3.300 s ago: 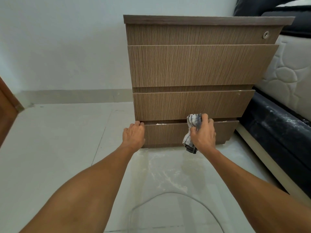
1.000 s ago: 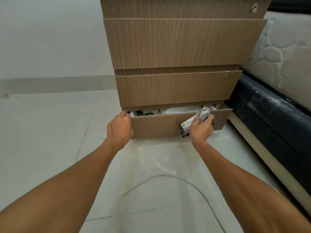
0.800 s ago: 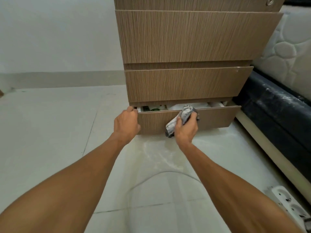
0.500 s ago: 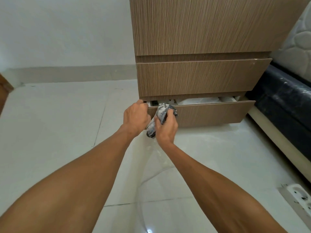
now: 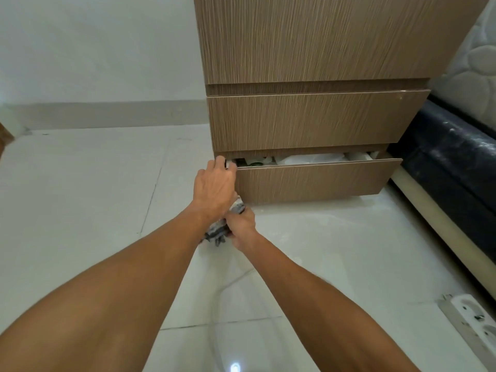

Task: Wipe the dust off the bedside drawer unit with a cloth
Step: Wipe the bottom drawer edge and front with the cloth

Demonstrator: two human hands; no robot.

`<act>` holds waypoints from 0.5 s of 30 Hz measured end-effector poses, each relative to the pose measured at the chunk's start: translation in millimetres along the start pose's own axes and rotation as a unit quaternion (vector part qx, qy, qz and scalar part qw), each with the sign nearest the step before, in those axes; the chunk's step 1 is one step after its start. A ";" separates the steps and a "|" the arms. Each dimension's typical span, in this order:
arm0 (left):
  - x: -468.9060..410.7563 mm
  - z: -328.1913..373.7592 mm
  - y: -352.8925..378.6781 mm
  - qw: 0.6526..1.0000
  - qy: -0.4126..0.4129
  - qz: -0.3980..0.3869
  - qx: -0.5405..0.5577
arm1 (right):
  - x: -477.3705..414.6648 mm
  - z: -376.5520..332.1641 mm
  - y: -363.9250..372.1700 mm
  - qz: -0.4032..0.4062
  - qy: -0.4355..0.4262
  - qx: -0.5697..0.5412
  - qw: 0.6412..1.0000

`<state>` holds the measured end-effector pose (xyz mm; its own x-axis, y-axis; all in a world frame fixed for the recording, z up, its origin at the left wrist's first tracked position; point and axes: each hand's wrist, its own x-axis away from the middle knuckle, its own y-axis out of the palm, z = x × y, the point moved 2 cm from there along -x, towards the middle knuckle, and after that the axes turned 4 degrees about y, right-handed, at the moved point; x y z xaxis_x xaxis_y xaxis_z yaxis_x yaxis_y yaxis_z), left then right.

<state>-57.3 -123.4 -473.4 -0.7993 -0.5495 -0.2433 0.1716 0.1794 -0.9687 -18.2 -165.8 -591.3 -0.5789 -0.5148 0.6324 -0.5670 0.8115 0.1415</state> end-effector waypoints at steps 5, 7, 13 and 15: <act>-1.0 4.8 4.7 0.999 -0.040 0.017 -0.003 | -7.3 -25.4 -23.7 0.005 0.021 -0.208 0.978; -1.3 5.8 3.6 0.999 -0.044 0.019 0.000 | -10.2 -34.1 -46.2 0.030 0.018 -0.234 0.972; -1.1 13.3 3.3 0.998 -0.064 0.017 0.007 | -28.6 -66.5 -129.1 0.127 -0.007 -0.246 0.961; -1.2 14.9 2.1 0.998 -0.067 0.018 0.007 | -34.5 -77.1 -158.1 0.158 -0.020 -0.242 0.957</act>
<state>-47.4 -134.6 -475.9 -0.7081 -0.6476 -0.2813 0.2071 0.1905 -0.9596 136.6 -255.0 -576.8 -0.7045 -0.2244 0.6733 -0.0267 0.9564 0.2908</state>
